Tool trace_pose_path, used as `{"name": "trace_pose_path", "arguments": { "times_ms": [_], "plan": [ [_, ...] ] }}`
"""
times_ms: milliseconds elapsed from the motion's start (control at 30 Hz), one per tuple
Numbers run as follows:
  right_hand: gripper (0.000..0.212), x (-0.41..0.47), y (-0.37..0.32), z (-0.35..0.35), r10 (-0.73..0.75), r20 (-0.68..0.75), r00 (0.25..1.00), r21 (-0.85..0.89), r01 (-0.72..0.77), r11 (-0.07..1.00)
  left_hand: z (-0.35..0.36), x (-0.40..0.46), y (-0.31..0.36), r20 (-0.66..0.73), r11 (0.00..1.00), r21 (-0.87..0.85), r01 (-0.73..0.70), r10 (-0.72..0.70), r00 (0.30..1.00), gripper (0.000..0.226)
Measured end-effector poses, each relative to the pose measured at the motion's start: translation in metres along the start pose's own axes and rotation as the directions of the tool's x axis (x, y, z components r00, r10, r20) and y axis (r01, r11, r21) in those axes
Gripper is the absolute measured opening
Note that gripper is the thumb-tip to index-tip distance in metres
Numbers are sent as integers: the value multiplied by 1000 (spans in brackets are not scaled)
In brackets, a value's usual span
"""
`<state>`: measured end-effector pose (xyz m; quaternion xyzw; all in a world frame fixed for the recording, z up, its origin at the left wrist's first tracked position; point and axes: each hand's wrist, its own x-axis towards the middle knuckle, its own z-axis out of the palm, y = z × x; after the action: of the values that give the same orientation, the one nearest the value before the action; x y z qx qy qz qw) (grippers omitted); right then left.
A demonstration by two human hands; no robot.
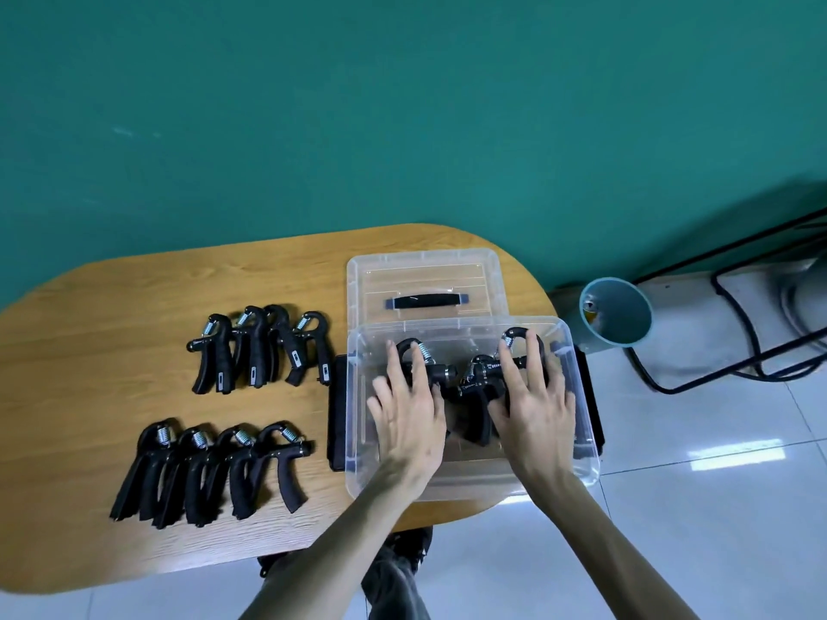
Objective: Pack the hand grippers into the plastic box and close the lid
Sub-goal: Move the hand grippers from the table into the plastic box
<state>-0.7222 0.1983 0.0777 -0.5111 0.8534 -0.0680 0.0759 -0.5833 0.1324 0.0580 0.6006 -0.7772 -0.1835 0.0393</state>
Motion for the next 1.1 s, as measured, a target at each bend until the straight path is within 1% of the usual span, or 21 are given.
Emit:
{"name": "trace_pose_path", "arguments": {
  "times_ms": [133, 267, 367, 500, 567, 733, 800, 867, 967, 1100],
  "plan": [
    [79, 2, 9, 22, 36, 68, 997, 57, -39, 998, 23, 1, -8, 73, 999, 32, 44, -46, 996, 65],
    [77, 15, 17, 47, -19, 178, 984, 82, 4, 997, 42, 9, -13, 120, 994, 85, 64, -74, 990, 68],
    [76, 20, 22, 66, -34, 258, 965, 103, 7, 995, 55, 15, -15, 133, 992, 101, 76, -89, 987, 70],
    [75, 21, 29, 84, -51, 329, 943, 121, 11, 993, 70, 21, -17, 136, 989, 120, 84, -101, 986, 70],
    [74, 23, 32, 88, -64, 347, 936, 139, 16, 990, 74, 21, -18, 125, 988, 125, 89, -105, 987, 73],
    [72, 22, 33, 91, -154, 367, 917, 164, 99, 982, 81, 22, -22, 146, 986, 144, 85, -106, 984, 84],
    [77, 21, 33, 94, -197, 382, 903, 176, 139, 975, 82, 23, -22, 155, 983, 159, 97, -122, 980, 88],
    [87, 22, 33, 97, -228, 385, 895, 171, 173, 970, 84, 23, -22, 158, 979, 183, 94, -123, 980, 90],
    [93, 23, 34, 102, -229, 399, 888, 154, 182, 971, 86, 23, -23, 156, 979, 185, 88, -117, 981, 91],
    [88, 23, 35, 103, -221, 400, 889, 141, 178, 974, 90, 25, -21, 146, 979, 175, 107, -133, 980, 90]
  ]
}}
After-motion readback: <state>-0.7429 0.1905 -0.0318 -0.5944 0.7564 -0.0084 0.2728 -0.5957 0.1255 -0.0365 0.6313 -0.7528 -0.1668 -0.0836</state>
